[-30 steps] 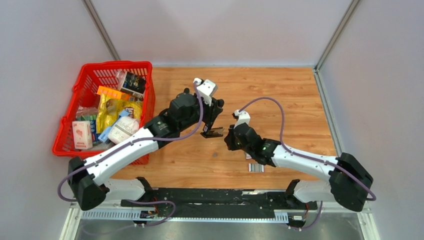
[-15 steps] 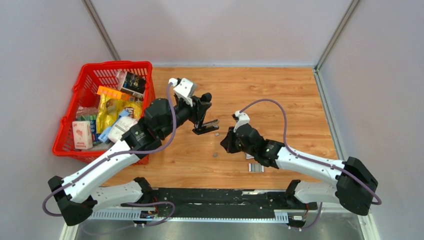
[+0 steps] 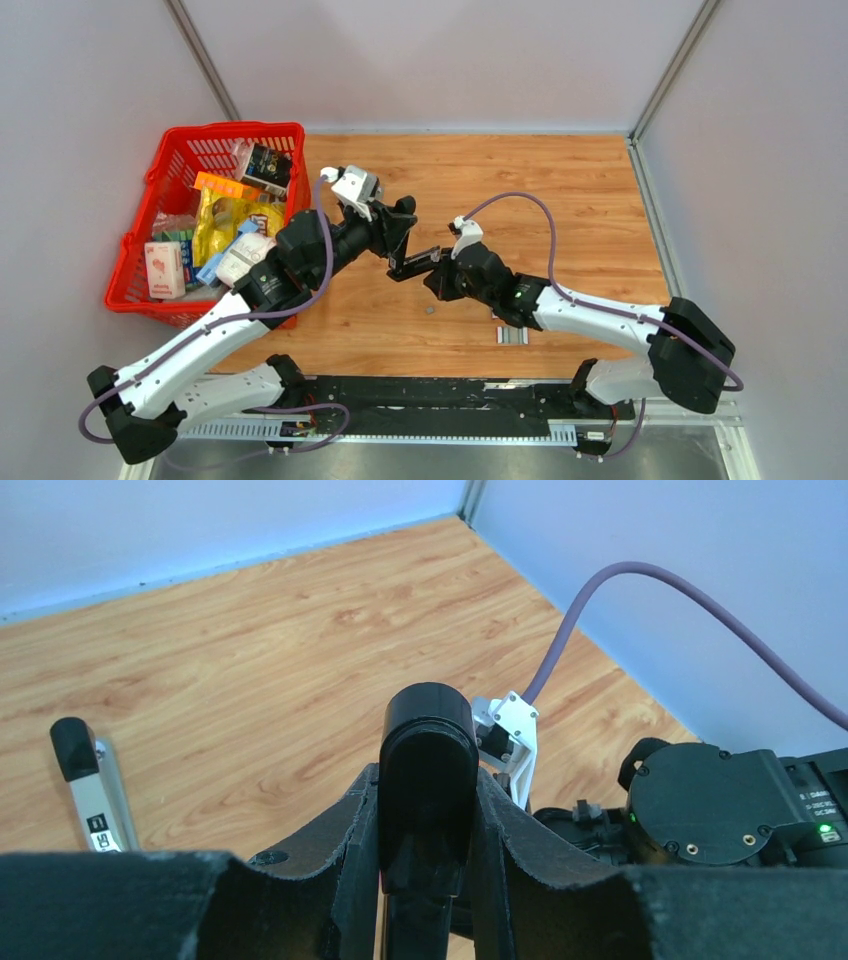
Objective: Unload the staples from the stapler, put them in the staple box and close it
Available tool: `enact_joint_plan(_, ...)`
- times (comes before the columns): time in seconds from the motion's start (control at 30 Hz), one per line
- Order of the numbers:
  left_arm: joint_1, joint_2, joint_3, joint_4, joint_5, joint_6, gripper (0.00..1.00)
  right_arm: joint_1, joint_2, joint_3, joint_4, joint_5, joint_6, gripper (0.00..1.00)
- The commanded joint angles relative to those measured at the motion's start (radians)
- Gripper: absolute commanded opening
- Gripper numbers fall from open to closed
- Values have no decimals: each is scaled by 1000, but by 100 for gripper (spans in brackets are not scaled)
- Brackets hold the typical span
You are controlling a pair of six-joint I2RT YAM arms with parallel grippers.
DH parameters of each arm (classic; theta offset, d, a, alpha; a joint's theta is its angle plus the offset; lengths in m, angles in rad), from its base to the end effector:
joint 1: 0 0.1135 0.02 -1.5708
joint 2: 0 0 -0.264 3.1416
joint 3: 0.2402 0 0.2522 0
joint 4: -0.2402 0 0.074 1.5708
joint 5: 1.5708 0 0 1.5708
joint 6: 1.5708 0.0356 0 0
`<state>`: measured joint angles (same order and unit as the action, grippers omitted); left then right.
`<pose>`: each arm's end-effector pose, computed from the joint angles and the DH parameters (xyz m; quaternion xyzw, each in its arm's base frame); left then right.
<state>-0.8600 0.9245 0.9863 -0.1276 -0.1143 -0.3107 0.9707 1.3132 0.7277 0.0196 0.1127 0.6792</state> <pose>0.1407 -0.1572 0.3921 0.1601 0.7121 -0.3422 0.5918 0.1628 0.2308 0.2248 -0.1002 0.8697 0.3197 0.3625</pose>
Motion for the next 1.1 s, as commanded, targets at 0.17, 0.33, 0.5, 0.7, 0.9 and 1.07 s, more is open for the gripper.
enact_joint_plan(0.17, -1, -82, 3, 59, 65, -168, 0, 5, -35, 99, 22, 120, -92, 0)
enact_joint_plan(0.33, -1, -111, -37, 46, 62, -183, 0, 3, -92, 131, -52, 160, -148, 0)
enact_joint_plan(0.5, -1, -115, -69, 45, 71, -189, 0, 5, -143, 159, -98, 176, -190, 0)
enact_joint_plan(0.7, -1, -98, -86, 57, 67, -185, 0, 5, -180, 179, -138, 173, -208, 0)
enact_joint_plan(0.9, 1, -41, -78, 33, -14, -116, 0, 3, -221, 191, -220, 215, -236, 0)
enact_joint_plan(1.07, 30, 75, -34, 17, -42, -31, 0, 3, -301, 170, -293, 235, -240, 0)
